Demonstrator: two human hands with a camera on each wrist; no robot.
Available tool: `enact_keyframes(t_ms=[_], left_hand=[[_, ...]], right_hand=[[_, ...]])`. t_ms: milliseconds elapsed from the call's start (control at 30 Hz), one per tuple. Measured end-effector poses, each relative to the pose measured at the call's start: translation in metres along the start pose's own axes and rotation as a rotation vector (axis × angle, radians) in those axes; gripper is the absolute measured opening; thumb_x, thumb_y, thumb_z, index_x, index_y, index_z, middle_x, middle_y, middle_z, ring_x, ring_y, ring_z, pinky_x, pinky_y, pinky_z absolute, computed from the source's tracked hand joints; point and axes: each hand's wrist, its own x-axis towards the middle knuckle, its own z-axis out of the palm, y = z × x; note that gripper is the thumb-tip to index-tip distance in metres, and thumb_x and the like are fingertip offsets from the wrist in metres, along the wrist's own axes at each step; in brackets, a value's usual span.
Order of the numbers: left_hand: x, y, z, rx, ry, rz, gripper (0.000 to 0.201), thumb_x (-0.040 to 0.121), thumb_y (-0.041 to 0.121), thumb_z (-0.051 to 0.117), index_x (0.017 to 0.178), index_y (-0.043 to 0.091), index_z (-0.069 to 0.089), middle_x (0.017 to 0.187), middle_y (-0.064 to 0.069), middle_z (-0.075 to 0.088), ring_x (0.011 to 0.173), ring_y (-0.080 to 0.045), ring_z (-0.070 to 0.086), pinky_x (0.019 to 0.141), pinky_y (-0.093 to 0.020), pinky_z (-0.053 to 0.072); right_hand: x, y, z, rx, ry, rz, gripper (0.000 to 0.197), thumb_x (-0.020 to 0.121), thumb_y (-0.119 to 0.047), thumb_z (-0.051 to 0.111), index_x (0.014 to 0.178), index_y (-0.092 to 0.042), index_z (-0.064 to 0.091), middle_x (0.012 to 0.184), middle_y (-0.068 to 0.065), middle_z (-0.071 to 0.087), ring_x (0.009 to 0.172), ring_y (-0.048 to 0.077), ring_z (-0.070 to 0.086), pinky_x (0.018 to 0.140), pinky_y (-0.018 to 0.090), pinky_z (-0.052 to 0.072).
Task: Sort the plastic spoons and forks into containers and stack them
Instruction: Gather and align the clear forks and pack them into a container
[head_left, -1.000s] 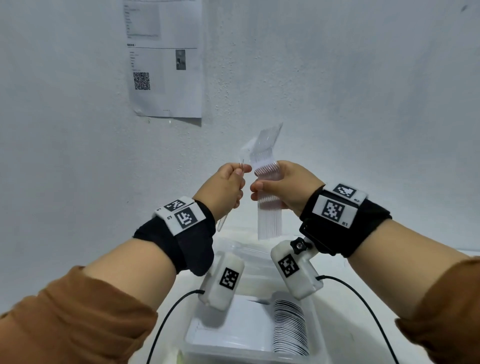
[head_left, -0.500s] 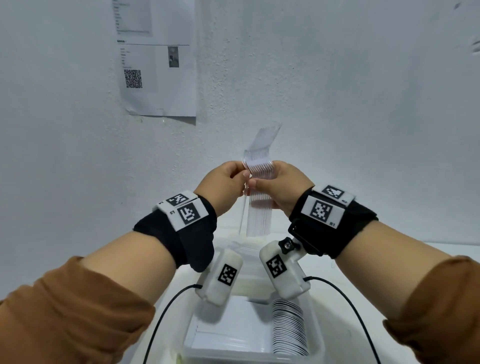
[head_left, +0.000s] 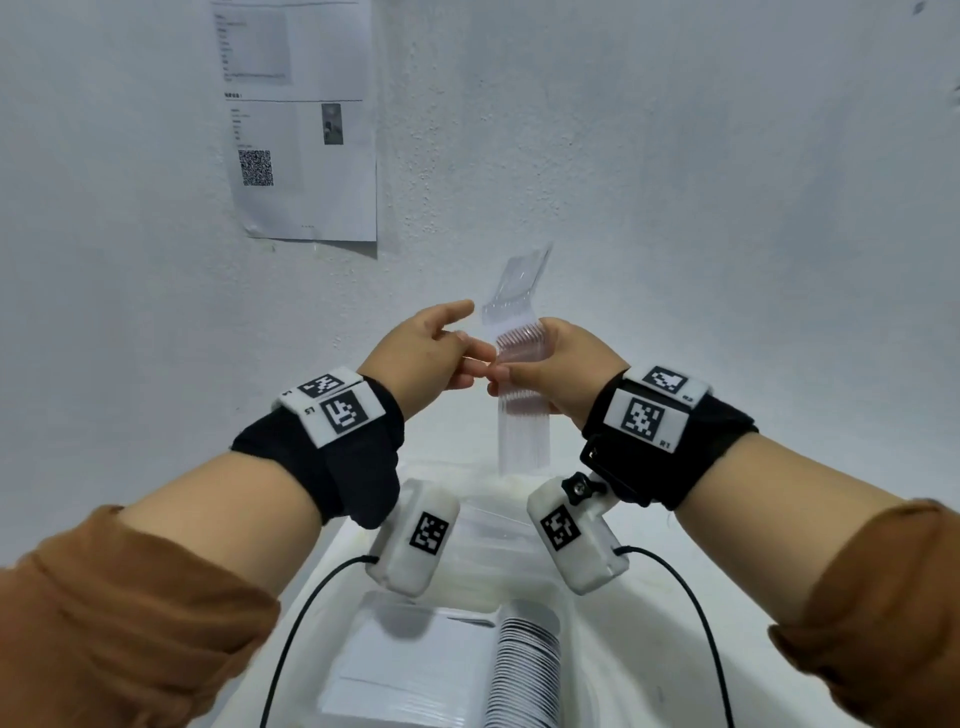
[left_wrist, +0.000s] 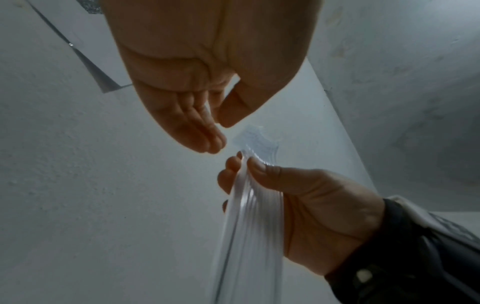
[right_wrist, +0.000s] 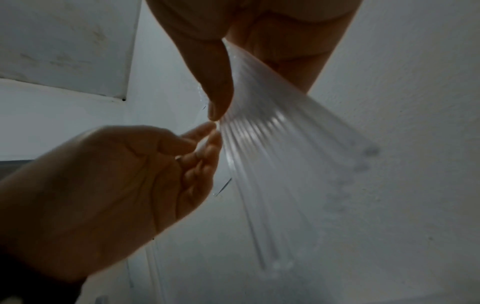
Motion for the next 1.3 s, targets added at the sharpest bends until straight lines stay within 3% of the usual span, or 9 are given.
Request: enact_keyframes(t_ms=[133,233,333,433,667,867,933,1133,1300], left_hand=[[-0.007,-0.008,0.004,0.033,-0.035,-0.139,0.042,0.092,0.006,0.048,0.132,0.016,0.042,0.099,-0.003,0.059,0.083,-0.011,0.057,0.07,-0.022,0.048],[-0.013,-0.014,0.009,0.095,-0.294,-0.303,0.036,0.084,0.011,0.062,0.118,0.021,0.052,0.1,0.002,0.064,0.091,-0.008,0.06,0.079,-0.024,0.049],[-0.019,-0.016,0.02,0.113,-0.445,-0.354,0.016,0.09,0.015,0.059,0.105,0.02,0.059,0.097,0.003,0.067,0.09,-0.008,0.062,0.085,-0.023,0.05],[-0.023,-0.016,0.033,0.073,-0.434,-0.336,0.008,0.087,0.021,0.059,0.094,0.019,0.06,0.085,0.008,0.071,0.081,-0.004,0.065,0.075,-0.017,0.053],[-0.025,-0.021,0.05,0.091,-0.327,-0.303,0.004,0.088,0.021,0.061,0.085,0.018,0.059,0.066,0.01,0.067,0.063,0.001,0.064,0.059,-0.011,0.051],[-0.026,-0.019,0.045,0.197,-0.372,-0.287,0.003,0.09,0.021,0.057,0.09,0.018,0.057,0.078,0.006,0.063,0.068,0.001,0.063,0.062,-0.011,0.05],[-0.025,-0.018,0.04,0.228,-0.388,-0.281,0.002,0.091,0.019,0.056,0.09,0.018,0.056,0.079,0.005,0.063,0.07,-0.002,0.061,0.062,-0.011,0.05],[-0.018,-0.02,0.022,0.283,-0.465,-0.268,0.002,0.091,0.017,0.054,0.09,0.019,0.055,0.073,0.008,0.064,0.062,0.002,0.061,0.058,-0.011,0.048],[-0.011,-0.029,0.002,0.262,-0.494,-0.292,0.005,0.092,0.016,0.053,0.088,0.019,0.055,0.061,0.013,0.066,0.058,0.003,0.061,0.057,-0.011,0.047]], right_hand=[[0.004,0.006,-0.014,0.152,0.028,0.041,0.018,0.084,0.002,0.064,0.086,-0.014,0.055,0.078,0.003,0.065,0.072,0.014,0.066,0.071,0.034,0.057],[0.006,0.012,-0.018,0.242,0.018,0.054,0.014,0.082,0.003,0.065,0.086,-0.008,0.058,0.076,0.003,0.065,0.07,0.014,0.066,0.068,0.032,0.056],[0.005,0.015,-0.018,0.363,-0.001,0.043,0.015,0.082,0.007,0.062,0.082,-0.007,0.057,0.072,0.004,0.063,0.069,0.016,0.065,0.063,0.03,0.057],[0.004,0.014,-0.018,0.41,-0.016,0.018,0.016,0.082,0.007,0.062,0.079,-0.008,0.056,0.072,0.006,0.063,0.069,0.017,0.065,0.068,0.033,0.057],[0.001,0.023,-0.022,0.471,-0.047,0.008,0.019,0.084,0.007,0.059,0.075,-0.009,0.055,0.065,0.003,0.063,0.065,0.014,0.063,0.064,0.031,0.056],[0.002,0.026,-0.028,0.491,-0.09,0.07,0.011,0.083,0.001,0.064,0.081,-0.009,0.06,0.07,0.004,0.069,0.069,0.016,0.067,0.073,0.035,0.057],[0.003,0.024,-0.03,0.433,-0.103,0.097,0.007,0.082,-0.008,0.067,0.086,-0.011,0.062,0.074,0.003,0.071,0.071,0.015,0.068,0.072,0.031,0.058],[0.013,0.022,-0.027,0.155,-0.047,0.129,0.012,0.076,-0.026,0.075,0.077,-0.02,0.065,0.066,-0.008,0.068,0.068,0.01,0.065,0.066,0.024,0.05],[0.02,0.019,-0.014,-0.046,-0.039,0.198,0.027,0.081,-0.045,0.065,0.08,-0.018,0.063,0.078,0.0,0.066,0.069,0.013,0.061,0.062,0.025,0.049]])
